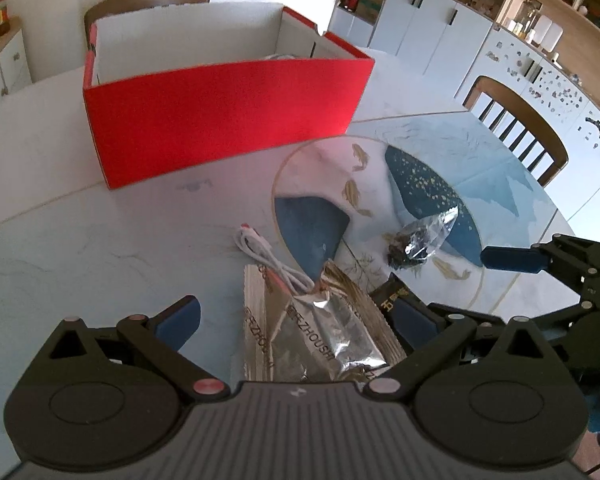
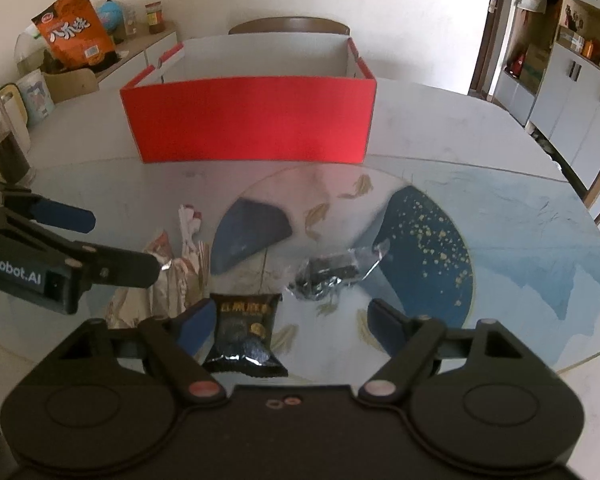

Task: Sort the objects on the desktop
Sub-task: 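Grasp the black sesame snack pack with the right tool while the left tool reaches the silver bag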

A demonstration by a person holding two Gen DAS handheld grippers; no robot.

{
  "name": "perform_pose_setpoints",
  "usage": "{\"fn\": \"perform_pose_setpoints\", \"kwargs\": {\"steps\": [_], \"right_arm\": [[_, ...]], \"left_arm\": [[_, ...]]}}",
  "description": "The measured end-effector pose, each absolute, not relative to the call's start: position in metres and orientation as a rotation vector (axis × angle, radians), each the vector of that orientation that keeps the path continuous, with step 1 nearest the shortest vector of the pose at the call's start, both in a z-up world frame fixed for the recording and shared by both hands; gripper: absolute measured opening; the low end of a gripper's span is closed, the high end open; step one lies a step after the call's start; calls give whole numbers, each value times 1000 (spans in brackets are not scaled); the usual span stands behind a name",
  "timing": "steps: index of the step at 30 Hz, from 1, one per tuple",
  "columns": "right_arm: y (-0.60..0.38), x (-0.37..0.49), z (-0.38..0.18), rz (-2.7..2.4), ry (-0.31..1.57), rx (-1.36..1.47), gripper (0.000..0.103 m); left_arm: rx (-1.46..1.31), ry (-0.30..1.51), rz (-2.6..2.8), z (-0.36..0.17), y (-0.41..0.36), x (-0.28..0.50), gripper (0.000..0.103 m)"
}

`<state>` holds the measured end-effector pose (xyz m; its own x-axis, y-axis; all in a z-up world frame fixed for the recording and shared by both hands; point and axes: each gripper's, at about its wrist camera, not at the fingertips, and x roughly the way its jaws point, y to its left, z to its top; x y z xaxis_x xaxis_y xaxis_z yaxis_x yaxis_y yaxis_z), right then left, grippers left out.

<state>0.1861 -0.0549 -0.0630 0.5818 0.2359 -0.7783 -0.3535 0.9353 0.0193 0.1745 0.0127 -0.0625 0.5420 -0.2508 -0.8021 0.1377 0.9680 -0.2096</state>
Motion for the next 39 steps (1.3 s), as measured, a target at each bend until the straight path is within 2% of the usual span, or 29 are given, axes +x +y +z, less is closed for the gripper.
{"fn": "perform_pose_setpoints", "kwargs": {"steps": [9,23,28,39], "right_arm": [[-48,182,-77,393,902,-167,77],[-47,187,-93,428,928,-136,48],[-51,187,-94,443,928,-133,44],[-56,187,-97,442,934,-135,43]], "left_arm": [[-148,990,-215,-74,8,174,103],[-156,1000,-208,-89,-1,178,103],[-150,1009,-216,-98,-6,181,103],[-102,984,-211,-107,-10,180,103]]}}
